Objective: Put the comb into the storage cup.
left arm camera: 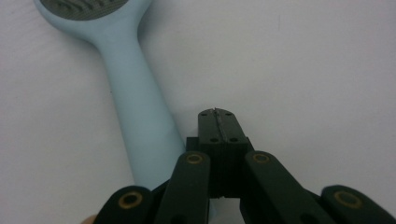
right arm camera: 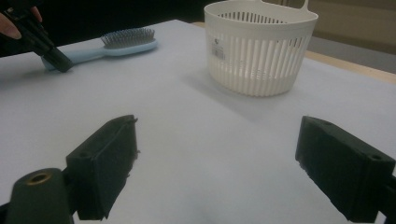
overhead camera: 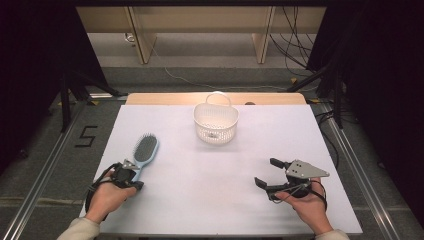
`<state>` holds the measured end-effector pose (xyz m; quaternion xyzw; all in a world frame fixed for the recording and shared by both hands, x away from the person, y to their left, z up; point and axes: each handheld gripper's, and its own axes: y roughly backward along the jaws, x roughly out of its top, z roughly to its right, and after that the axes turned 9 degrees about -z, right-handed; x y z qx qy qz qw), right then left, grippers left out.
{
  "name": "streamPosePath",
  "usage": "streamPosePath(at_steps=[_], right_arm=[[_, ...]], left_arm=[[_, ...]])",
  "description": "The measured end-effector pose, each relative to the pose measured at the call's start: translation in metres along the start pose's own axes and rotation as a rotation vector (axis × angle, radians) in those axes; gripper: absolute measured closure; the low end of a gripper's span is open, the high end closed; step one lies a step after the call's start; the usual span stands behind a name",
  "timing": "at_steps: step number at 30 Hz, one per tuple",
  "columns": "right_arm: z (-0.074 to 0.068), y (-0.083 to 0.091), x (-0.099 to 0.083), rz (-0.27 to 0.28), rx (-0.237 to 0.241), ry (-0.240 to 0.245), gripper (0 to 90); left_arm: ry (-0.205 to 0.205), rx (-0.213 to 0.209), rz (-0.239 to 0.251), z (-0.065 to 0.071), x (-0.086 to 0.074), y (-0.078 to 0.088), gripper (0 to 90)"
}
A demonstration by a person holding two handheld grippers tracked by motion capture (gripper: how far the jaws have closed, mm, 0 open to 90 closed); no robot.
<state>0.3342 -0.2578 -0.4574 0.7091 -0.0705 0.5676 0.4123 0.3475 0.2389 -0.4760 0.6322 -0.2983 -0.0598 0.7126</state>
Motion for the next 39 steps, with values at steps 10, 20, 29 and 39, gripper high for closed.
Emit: streamPosePath(at_steps=[10,20,29,39], right_arm=[[0.0,0.0,0.0,0.0,0.003,-0.001,13.8],[0.0,0.0,0.0,0.003,0.005,-0.001,13.8],[0.0,0.001,0.0,0.011,0.002,-0.001,13.8],[0.0,0.001,0.0,0.011,0.005,-0.003,13.8]], left_arm=[[0.019,0.034,-0.014,-0.012,-0.005,0.003,89.8],[-0.003,0.004,0.022,-0.013,-0.008,0.004,85.1],[-0.02,-0.024,0.187,-0.011,-0.008,0.015,69.2],[-0.015,-0.049,0.38,-0.012,-0.009,0.021,32.3]])
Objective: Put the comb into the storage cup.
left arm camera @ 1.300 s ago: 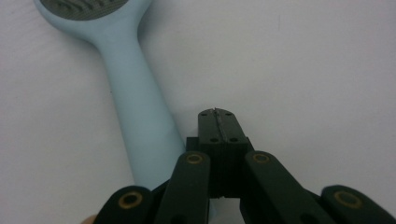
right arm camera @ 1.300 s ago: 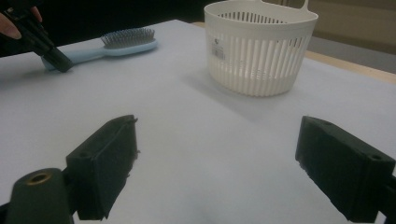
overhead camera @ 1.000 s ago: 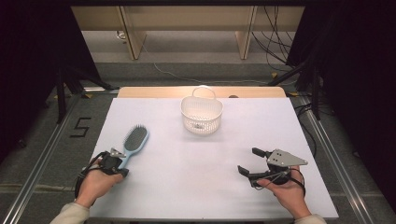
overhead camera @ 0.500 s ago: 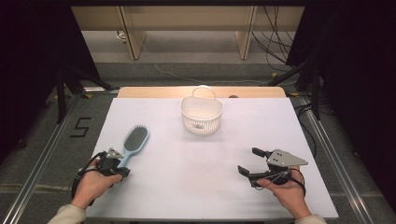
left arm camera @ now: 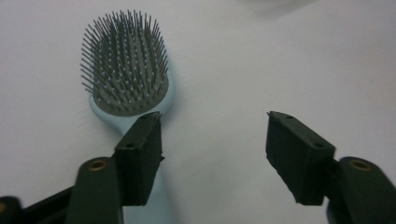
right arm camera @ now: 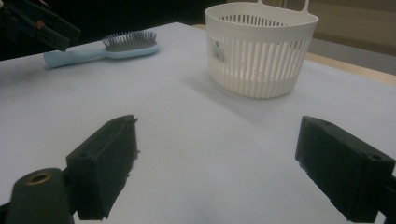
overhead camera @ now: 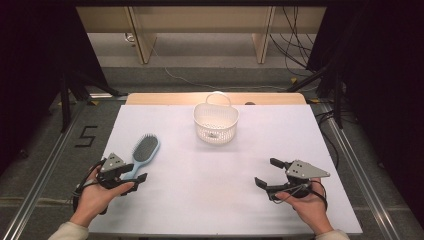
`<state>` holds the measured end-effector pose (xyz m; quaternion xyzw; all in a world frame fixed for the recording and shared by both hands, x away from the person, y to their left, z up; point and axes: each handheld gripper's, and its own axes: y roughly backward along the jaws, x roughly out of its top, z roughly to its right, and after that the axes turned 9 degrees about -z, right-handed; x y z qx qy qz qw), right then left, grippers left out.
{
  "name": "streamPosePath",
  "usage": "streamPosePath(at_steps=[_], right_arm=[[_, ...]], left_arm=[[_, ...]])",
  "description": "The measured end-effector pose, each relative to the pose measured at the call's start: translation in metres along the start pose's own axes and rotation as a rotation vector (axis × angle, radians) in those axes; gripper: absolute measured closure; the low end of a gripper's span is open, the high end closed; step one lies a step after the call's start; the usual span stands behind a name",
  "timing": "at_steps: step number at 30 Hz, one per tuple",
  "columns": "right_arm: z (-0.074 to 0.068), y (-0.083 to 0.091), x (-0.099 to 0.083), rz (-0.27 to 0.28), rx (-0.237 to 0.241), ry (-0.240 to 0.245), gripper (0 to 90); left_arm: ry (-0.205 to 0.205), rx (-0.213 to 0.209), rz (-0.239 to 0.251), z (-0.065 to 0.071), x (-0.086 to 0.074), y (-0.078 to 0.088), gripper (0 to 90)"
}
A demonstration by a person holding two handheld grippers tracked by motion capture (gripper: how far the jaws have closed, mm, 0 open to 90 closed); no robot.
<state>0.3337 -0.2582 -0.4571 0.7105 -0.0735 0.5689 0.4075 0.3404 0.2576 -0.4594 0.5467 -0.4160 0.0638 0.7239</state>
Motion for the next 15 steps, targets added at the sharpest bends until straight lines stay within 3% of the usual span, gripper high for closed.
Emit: streamPosePath(at_steps=[3,7,8,15], right_arm=[[0.0,-0.0002,-0.0001,-0.001,0.002,0.0,13.8],[0.0,-0.0002,-0.0001,-0.003,0.001,0.0,13.8],[-0.0001,0.0,0.0001,0.002,0.004,0.001,13.8],[0.0,-0.0002,-0.0001,0.0,0.004,-0.001,13.7]], left_arm=[[0.013,0.012,0.023,0.0007,0.0012,0.0008,19.2],[0.029,0.043,0.033,-0.0002,0.0017,0.0017,11.8],[0.037,0.05,0.038,-0.0008,0.0018,0.0021,6.3],[0.046,0.098,0.081,-0.0031,0.0045,0.0054,0.0]])
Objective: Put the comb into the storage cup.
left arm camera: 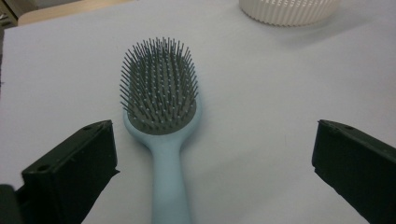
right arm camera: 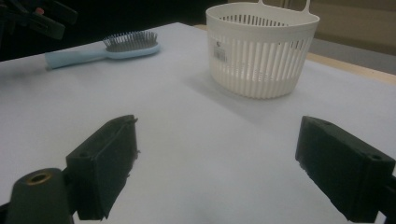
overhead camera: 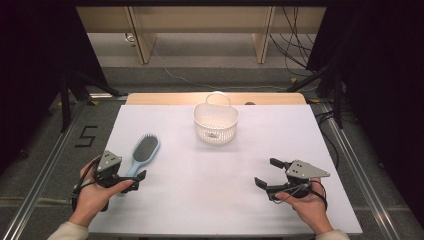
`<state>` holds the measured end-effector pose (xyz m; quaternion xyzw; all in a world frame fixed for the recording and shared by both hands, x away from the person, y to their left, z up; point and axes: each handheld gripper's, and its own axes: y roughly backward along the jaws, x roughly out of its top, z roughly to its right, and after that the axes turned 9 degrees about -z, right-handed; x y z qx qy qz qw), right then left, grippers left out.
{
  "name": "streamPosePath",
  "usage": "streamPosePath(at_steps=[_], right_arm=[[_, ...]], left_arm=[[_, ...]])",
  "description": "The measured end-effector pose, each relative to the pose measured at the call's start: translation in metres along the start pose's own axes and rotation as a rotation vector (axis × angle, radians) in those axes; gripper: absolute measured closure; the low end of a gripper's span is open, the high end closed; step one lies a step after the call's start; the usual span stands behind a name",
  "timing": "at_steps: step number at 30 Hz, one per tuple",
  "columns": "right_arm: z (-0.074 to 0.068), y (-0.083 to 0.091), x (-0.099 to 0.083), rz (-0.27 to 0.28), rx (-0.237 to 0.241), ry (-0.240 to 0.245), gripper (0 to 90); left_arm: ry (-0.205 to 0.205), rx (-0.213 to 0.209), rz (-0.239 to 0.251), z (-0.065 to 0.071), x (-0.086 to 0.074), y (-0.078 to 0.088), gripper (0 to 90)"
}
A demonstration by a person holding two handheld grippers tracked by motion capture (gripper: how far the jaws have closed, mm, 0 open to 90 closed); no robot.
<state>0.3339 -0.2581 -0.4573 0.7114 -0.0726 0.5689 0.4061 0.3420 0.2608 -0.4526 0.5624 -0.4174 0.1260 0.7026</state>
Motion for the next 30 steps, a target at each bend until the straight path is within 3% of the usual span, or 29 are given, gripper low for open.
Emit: streamPosePath(at_steps=[5,8,17,22,27,30], right_arm=[[0.0,0.0,0.0,-0.003,0.002,0.0,13.7],[0.0,-0.001,0.0,-0.004,0.005,0.0,13.8],[0.0,-0.003,-0.001,-0.012,0.007,-0.003,13.8],[0.0,-0.004,-0.001,-0.012,0.005,-0.003,13.8],[0.001,-0.004,-0.001,-0.016,0.007,-0.004,13.8],[0.001,-0.005,-0.001,-0.019,0.009,-0.003,13.8]], left_arm=[[0.003,0.036,-0.027,-0.002,0.001,-0.001,0.0],[0.005,0.07,-0.082,-0.003,0.002,-0.003,0.4],[0.033,0.089,-0.203,-0.014,0.01,-0.012,6.3],[0.027,0.073,-0.278,-0.022,0.017,-0.021,13.7],[0.035,0.08,-0.353,-0.03,0.025,-0.034,15.3],[0.043,0.059,-0.403,-0.031,0.029,-0.041,15.5]])
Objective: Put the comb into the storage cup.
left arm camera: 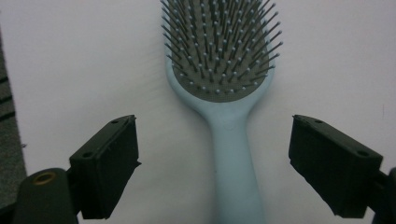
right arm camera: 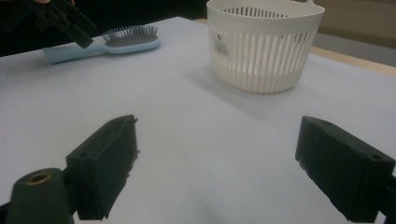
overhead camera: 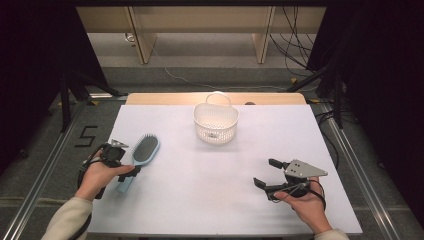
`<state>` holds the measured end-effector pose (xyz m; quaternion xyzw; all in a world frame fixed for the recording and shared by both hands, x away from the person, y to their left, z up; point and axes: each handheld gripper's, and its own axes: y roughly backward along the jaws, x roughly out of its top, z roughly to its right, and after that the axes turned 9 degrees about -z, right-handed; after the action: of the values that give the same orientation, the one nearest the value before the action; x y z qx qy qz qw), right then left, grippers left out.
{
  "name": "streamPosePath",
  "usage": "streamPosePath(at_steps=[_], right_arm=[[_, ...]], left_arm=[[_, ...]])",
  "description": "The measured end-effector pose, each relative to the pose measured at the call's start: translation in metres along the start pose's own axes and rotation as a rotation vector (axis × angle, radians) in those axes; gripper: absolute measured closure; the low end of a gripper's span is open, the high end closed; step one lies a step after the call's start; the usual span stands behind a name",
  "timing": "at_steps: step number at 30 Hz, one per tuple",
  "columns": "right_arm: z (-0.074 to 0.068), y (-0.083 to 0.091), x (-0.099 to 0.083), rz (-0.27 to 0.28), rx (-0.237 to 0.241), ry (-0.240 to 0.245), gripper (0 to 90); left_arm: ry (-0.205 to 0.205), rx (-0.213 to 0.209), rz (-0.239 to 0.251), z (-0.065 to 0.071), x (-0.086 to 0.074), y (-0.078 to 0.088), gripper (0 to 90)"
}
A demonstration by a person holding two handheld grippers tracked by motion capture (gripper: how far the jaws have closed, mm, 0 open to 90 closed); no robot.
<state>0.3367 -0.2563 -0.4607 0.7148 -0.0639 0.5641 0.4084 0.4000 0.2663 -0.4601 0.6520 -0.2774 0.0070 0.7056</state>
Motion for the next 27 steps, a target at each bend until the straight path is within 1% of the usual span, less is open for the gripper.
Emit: streamPosePath(at_steps=[1,2,4,9,12,14,16,20,27], right_arm=[[0.0,0.0,0.0,-0.003,0.001,-0.001,13.8],[0.0,0.0,0.0,-0.003,0.001,-0.001,13.8],[0.0,0.0,0.0,-0.002,0.001,-0.001,13.8],[0.0,0.0,0.0,-0.005,0.002,-0.002,13.8],[0.0,-0.001,0.0,-0.007,0.002,0.0,13.8],[0.0,-0.001,0.0,-0.006,0.002,0.0,13.8],[0.0,-0.001,0.0,-0.006,0.001,0.0,13.8],[0.0,-0.001,0.0,-0.006,0.002,0.0,13.8],[0.0,-0.001,0.0,-0.006,0.002,0.0,13.8]], left_arm=[[0.002,-0.001,-0.035,0.0,0.004,-0.003,15.5],[0.002,-0.001,-0.035,0.0,0.004,-0.003,15.6],[0.002,0.005,-0.07,-0.001,0.008,-0.006,15.6],[0.015,0.013,-0.105,-0.002,0.015,-0.013,17.2],[0.022,0.003,-0.125,-0.002,0.017,-0.017,17.8],[0.023,0.014,-0.142,-0.003,0.018,-0.02,19.8],[0.025,0.015,-0.149,-0.003,0.019,-0.02,20.4],[0.032,0.01,-0.159,-0.004,0.02,-0.021,26.3],[0.046,0.0,-0.17,-0.005,0.022,-0.022,30.6]])
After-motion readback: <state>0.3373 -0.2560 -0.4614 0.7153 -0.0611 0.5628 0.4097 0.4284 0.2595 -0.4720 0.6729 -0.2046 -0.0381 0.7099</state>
